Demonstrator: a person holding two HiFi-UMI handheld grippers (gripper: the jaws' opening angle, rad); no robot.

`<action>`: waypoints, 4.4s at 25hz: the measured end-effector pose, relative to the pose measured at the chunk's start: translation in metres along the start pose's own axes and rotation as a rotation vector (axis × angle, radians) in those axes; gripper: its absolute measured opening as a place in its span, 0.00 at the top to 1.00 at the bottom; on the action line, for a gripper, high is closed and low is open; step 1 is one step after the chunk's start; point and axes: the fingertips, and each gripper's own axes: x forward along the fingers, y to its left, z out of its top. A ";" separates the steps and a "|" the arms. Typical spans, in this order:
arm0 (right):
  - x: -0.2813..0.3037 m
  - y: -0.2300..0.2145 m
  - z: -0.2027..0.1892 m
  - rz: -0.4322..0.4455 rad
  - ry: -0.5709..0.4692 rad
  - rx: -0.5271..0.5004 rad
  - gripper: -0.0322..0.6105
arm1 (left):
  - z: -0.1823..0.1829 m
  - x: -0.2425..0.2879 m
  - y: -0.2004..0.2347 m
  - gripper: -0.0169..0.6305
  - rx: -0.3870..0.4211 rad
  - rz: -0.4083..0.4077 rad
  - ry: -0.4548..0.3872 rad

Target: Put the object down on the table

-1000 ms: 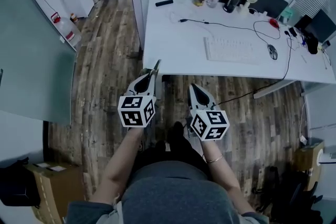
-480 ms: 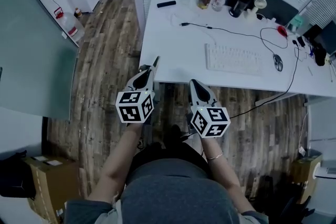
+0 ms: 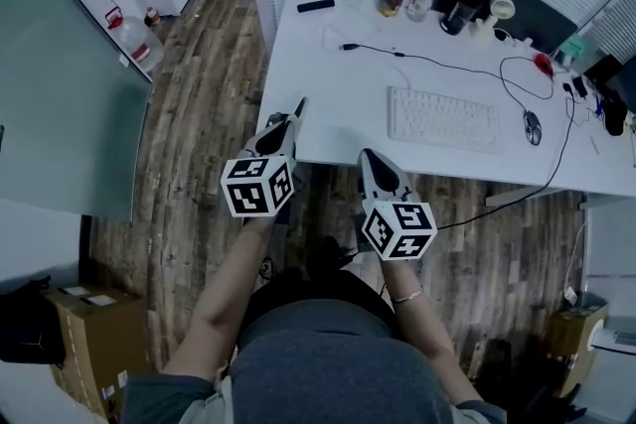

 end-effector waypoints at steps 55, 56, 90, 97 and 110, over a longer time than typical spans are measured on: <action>0.006 -0.042 -0.009 -0.065 0.045 0.043 0.94 | -0.021 0.162 0.016 0.93 -0.277 -0.012 0.151; 0.006 -0.043 -0.009 -0.065 0.046 0.043 0.94 | -0.022 0.162 0.017 0.93 -0.270 -0.007 0.154; 0.008 -0.043 -0.014 -0.046 0.066 0.039 0.94 | -0.027 0.152 0.040 0.80 -0.045 0.078 0.218; 0.012 -0.035 -0.016 -0.035 0.071 0.032 0.94 | -0.013 0.134 0.038 0.80 0.058 0.066 0.175; 0.013 -0.026 -0.016 -0.035 0.067 0.021 0.94 | -0.006 0.089 0.020 0.83 0.173 0.020 0.123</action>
